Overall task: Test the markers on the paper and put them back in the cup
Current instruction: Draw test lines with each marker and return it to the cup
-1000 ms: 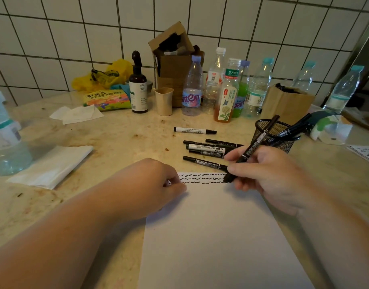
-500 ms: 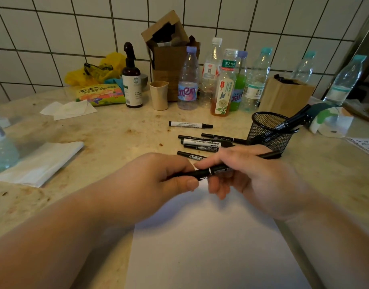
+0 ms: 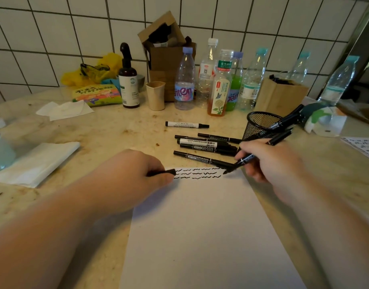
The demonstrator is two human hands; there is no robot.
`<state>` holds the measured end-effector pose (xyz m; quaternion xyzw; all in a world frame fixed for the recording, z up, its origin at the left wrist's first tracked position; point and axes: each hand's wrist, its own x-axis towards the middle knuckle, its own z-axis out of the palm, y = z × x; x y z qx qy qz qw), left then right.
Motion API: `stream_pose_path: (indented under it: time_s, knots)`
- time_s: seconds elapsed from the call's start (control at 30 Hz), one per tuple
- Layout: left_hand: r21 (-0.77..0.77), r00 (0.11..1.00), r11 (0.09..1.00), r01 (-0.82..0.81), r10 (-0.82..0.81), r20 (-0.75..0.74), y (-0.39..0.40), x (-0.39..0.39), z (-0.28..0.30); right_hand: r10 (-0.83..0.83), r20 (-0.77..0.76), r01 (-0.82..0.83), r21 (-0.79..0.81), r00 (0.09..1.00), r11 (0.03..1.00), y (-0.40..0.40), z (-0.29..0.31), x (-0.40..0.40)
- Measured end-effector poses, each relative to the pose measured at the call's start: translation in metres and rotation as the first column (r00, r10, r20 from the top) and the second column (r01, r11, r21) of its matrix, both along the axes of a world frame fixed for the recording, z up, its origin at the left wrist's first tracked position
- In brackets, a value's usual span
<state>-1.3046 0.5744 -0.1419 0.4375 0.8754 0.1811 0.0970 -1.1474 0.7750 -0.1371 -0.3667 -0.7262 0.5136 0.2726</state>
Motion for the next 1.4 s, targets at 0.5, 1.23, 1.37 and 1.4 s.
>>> stream_pose_path:
  time_s: [0.5, 1.23, 1.37, 1.4]
  knots:
    - [-0.012, 1.0, 1.0, 0.005, -0.005, -0.02, 0.0, -0.005, -0.005, -0.033, 0.051, 0.036, -0.058, 0.998, 0.998, 0.0, -0.001, -0.005]
    - [-0.004, 1.0, 1.0, -0.004, 0.004, 0.016, -0.001, -0.005, -0.006, -0.066, 0.084, 0.062, 0.045, 0.994, 0.997, 0.009, -0.007, -0.002]
    - [-0.004, 1.0, 1.0, 0.004, -0.004, 0.011, -0.001, -0.005, -0.006, -0.111, 0.051, 0.108, 0.056, 0.993, 0.993, 0.014, -0.007, -0.001]
    - [-0.003, 1.0, 1.0, 0.009, -0.009, 0.01, -0.002, -0.005, -0.006, -0.12, 0.028, 0.118, 0.065, 0.992, 0.991, 0.015, -0.007, -0.001]
